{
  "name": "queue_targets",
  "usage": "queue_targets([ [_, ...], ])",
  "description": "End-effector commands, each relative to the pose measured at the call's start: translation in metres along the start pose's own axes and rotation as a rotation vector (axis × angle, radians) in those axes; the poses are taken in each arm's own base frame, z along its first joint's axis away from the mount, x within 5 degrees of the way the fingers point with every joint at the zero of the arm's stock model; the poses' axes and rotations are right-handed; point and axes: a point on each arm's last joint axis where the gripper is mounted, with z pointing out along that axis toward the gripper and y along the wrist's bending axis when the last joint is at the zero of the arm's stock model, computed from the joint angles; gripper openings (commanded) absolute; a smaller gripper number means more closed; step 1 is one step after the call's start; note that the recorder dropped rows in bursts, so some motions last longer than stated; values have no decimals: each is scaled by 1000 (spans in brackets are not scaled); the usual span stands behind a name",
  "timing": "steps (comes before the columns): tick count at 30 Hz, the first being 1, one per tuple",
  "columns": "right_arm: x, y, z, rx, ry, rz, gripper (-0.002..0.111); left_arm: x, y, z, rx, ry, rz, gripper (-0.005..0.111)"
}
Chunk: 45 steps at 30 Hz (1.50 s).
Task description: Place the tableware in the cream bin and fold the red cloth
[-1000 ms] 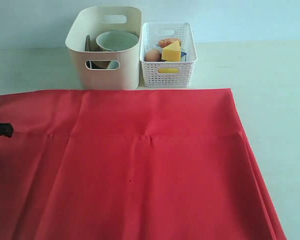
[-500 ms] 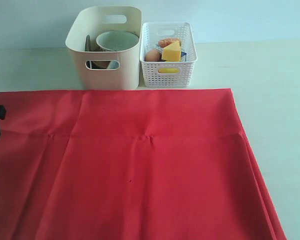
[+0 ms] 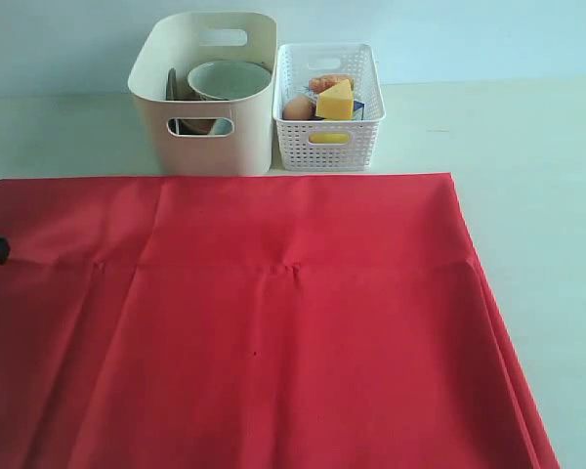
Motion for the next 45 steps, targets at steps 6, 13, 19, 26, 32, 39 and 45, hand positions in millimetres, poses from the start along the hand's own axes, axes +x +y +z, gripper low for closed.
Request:
queue_targets([
  [6,-2,0,0,5,-9,0,0,-2,12,9,-17,6,-28,78],
  [13,-2,0,0,5,-9,0,0,-3,1,16,127,64,-2,78],
  [19,-2,0,0,5,-9,0,0,-2,-5,20,188,124,37,78],
  [26,-2,0,0,5,-9,0,0,4,-20,25,365,199,98,78],
  [32,-2,0,0,5,-9,0,0,5,-25,21,511,205,84,78],
  [39,-2,0,0,5,-9,0,0,7,-43,7,766,200,153,42],
  [45,-2,0,0,5,-9,0,0,4,-48,-5,870,189,164,1],
])
